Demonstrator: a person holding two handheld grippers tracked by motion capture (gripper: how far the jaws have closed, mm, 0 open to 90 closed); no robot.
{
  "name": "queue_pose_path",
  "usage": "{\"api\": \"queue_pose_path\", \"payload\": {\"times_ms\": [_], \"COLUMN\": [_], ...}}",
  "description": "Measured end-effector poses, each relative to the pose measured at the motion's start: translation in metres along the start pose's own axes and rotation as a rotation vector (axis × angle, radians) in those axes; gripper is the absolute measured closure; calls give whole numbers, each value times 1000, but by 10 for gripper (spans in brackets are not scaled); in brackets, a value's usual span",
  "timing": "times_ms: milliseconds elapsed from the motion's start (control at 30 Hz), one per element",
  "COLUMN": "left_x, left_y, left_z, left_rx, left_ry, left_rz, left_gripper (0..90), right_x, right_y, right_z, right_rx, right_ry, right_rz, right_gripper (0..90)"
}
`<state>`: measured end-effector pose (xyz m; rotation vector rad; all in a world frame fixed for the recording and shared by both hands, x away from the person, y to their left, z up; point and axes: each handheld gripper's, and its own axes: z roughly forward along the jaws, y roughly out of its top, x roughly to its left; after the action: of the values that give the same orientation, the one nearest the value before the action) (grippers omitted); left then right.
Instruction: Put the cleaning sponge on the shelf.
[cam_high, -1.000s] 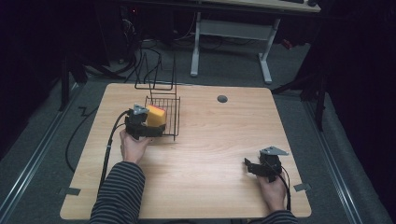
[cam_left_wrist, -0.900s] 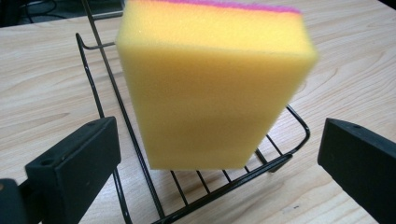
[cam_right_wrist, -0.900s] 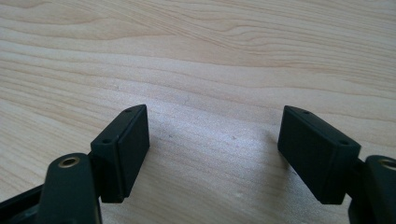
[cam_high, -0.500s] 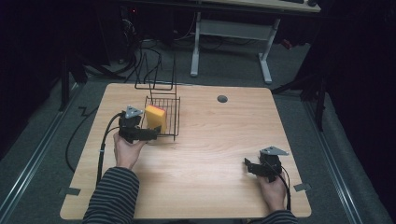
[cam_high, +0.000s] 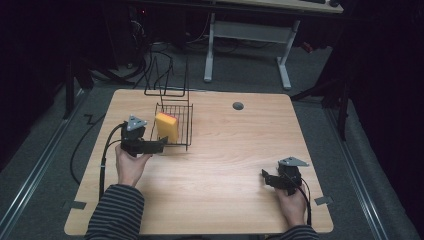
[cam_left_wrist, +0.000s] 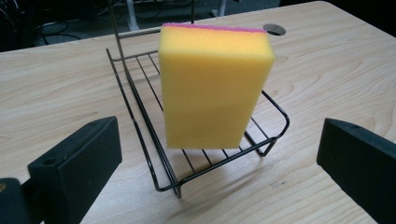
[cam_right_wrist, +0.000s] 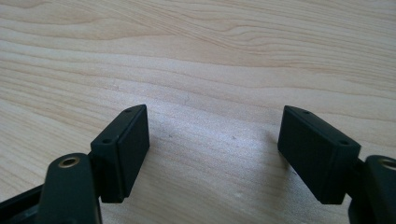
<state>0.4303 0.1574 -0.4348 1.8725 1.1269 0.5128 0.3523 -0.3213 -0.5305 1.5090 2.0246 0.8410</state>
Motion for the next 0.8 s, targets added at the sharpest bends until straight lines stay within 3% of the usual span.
{"api": "queue_pose_path", "payload": {"times_ms": [367,567,800], "left_x": [3,4,8], "left_y": [-6,-10,-17], "left_z": [-23,-34,-44], "left_rx": [-31,-53,-59], "left_ry": [8,37,31], "left_rz": [-9,-20,-44], "left_gripper": [9,12,18], "right_x": [0,0,0], "right_y": [0,0,0], "right_z": [0,0,0], "right_rx": [0,0,0], "right_ry": [0,0,0], "right_rz": [0,0,0], "right_gripper": [252,252,252]}}
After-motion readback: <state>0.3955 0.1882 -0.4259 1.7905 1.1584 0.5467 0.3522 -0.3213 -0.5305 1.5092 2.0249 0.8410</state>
